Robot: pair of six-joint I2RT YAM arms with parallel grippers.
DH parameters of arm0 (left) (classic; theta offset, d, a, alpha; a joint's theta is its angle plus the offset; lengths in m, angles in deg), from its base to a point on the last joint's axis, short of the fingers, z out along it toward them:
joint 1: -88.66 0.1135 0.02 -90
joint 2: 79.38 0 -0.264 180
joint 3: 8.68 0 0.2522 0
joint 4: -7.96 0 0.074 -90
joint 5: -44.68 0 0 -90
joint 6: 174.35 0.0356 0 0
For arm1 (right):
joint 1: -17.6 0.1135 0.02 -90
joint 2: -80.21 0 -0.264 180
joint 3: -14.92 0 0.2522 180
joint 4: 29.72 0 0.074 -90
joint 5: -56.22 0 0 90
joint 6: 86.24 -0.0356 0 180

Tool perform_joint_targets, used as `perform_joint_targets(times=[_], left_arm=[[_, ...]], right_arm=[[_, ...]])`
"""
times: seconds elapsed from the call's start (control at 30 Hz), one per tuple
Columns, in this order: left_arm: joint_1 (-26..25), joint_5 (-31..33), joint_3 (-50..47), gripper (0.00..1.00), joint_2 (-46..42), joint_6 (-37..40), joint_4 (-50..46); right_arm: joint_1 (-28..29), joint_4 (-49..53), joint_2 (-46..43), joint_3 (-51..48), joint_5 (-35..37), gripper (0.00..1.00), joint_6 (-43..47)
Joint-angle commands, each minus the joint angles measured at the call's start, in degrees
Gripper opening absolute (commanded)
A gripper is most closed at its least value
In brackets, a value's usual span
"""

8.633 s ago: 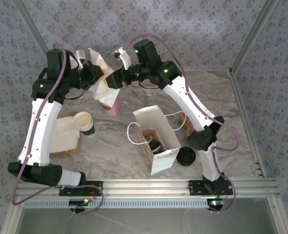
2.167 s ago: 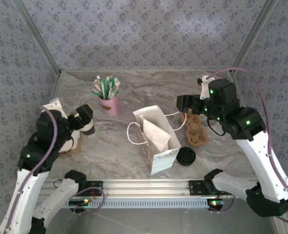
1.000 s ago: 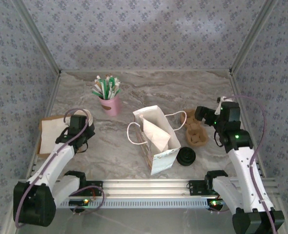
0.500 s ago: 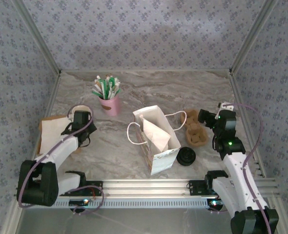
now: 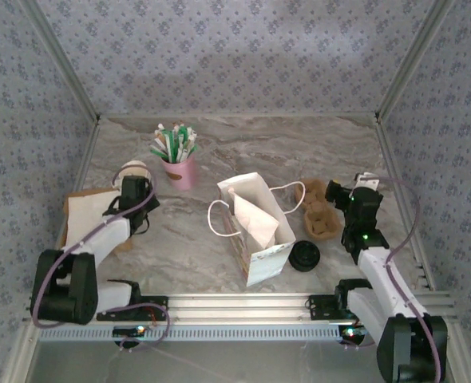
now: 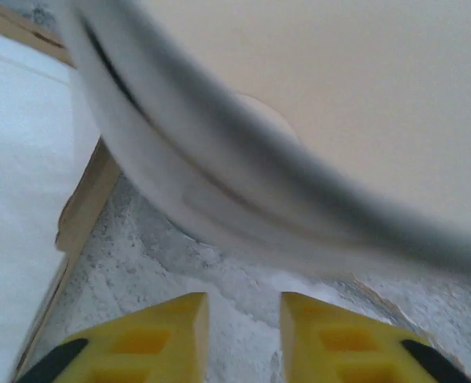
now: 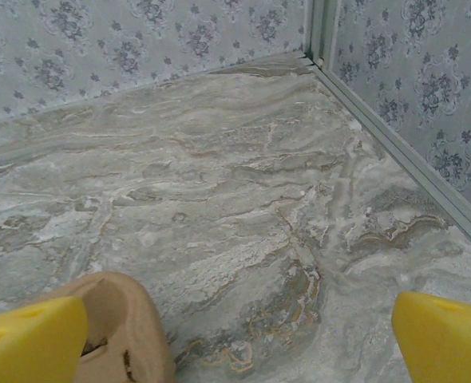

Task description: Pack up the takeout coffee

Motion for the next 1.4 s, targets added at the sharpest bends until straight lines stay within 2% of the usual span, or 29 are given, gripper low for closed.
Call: perform_joint_targets(times=[0.0,0.1,0.2,0.23,0.27,0.33,0.43,0.57,0.63,0.77,0.87,0.93,1.0,1.03,1.07,1.2,1.37], left_arm=[[-1.4,2.6,-2.0,0.38,-6.2,0.3,-2.2],[-2.2,4.4,-3.9,0.54,-11.5,0.7,-4.1],[-2.4,7.1,-6.1,0.83,-16.9,0.6,-5.8],[-2.5,8.3,-6.6,0.96,-18.6,0.2,-6.7],[-2.4,9.1,-7.1,0.99,-20.4,-0.1,-7.3],[-2.4,10.2,-8.2,0.99,-23.5,0.1,-7.1],[-2.4,13.6,-10.1,1.00,-26.8,0.5,-5.9],[-2.5,17.7,-13.8,0.99,-29.5,4.3,1.6],[-2.5,20.2,-13.8,0.99,-28.7,5.7,4.4],[-2.4,24.0,-13.5,1.00,-24.3,17.2,14.9],[-0.7,27.0,-12.5,0.99,-17.8,21.1,19.5],[1.6,25.4,-12.5,1.00,-12.4,22.6,23.0],[4.6,22.0,-13.5,1.00,-7.8,21.5,26.5],[6.1,18.4,-14.6,1.00,-5.4,21.7,30.7],[6.8,15.5,-14.3,1.00,-4.3,22.0,31.0],[6.8,9.0,-16.4,1.00,-1.8,28.5,41.7],[6.8,6.5,-16.8,1.00,2.2,32.9,49.3]], right_arm=[[-0.9,-9.7,3.1,-1.7,1.7,1.00,1.4],[-1.2,-15.1,7.2,-2.8,1.8,1.00,1.6],[-1.4,-21.1,12.4,-3.2,1.4,1.00,2.0],[-1.4,-22.7,14.3,-3.3,1.6,1.00,2.1],[-1.4,-24.8,16.3,-3.3,1.5,1.00,2.5],[-1.0,-24.8,19.0,-2.3,2.7,1.00,4.3],[-1.2,-31.7,22.9,-3.8,3.7,1.00,5.8],[0.0,-42.4,29.0,-6.3,3.5,1.00,9.1],[1.5,-43.0,30.7,-5.8,3.8,1.00,10.8],[2.7,-44.5,33.5,-5.0,2.5,1.00,13.2],[0.8,-42.4,34.9,-3.8,-2.2,1.00,11.7],[-0.2,-50.3,39.3,-5.1,-3.5,1.00,12.0],[-0.2,-43.7,37.0,-3.5,-4.0,1.00,11.8],[-0.4,-42.9,37.4,-2.8,-5.6,1.00,12.3],[-0.2,-43.5,38.1,-2.4,-5.9,1.00,12.8],[0.1,-41.0,37.9,-1.4,-6.7,1.00,13.4],[0.0,-40.5,37.7,-1.2,-6.7,1.00,13.3]])
